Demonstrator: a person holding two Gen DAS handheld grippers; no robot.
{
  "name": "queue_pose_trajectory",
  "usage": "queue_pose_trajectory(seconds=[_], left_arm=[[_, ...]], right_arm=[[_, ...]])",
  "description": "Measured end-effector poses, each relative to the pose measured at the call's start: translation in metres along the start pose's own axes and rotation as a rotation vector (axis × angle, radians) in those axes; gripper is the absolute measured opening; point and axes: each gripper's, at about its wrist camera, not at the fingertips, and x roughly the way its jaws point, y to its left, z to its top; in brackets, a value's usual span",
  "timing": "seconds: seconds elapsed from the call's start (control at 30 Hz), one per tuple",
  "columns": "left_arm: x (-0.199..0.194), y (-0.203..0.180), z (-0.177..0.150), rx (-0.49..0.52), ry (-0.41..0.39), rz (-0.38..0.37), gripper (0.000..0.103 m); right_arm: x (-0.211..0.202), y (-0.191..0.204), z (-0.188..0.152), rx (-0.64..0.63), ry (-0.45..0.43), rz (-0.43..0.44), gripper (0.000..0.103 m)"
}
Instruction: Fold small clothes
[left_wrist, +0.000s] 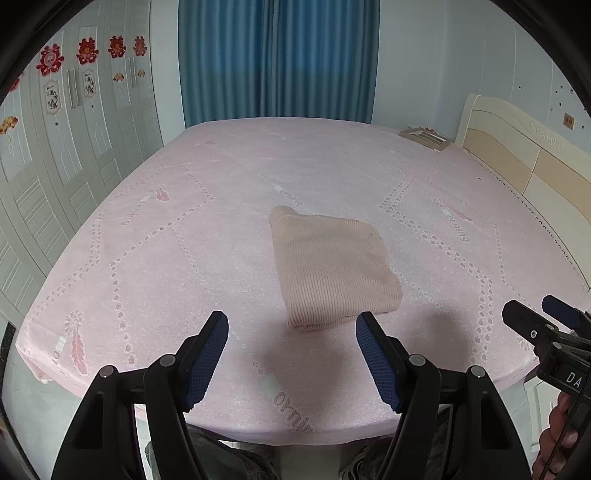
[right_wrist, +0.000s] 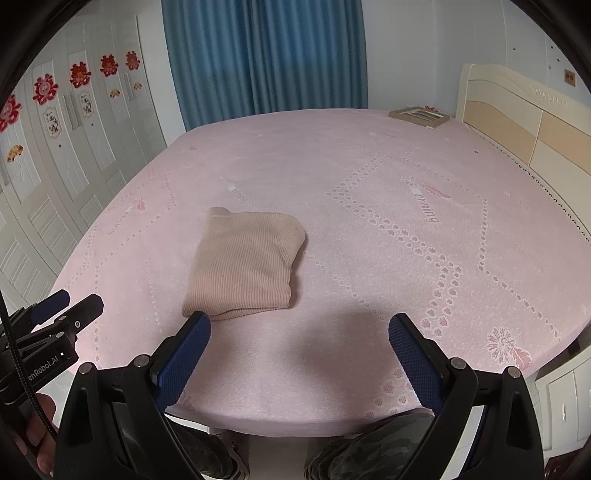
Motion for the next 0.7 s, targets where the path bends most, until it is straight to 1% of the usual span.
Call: queue_pose_trajectory(seconds=[0.7], left_arm=[[0.0009, 0.0011, -0.0007, -0.001, -0.01, 0.0, 0.07]], right_arm=[[-0.0006, -0.001, 0.0003, 0.002, -0.001, 0.009, 0.096]])
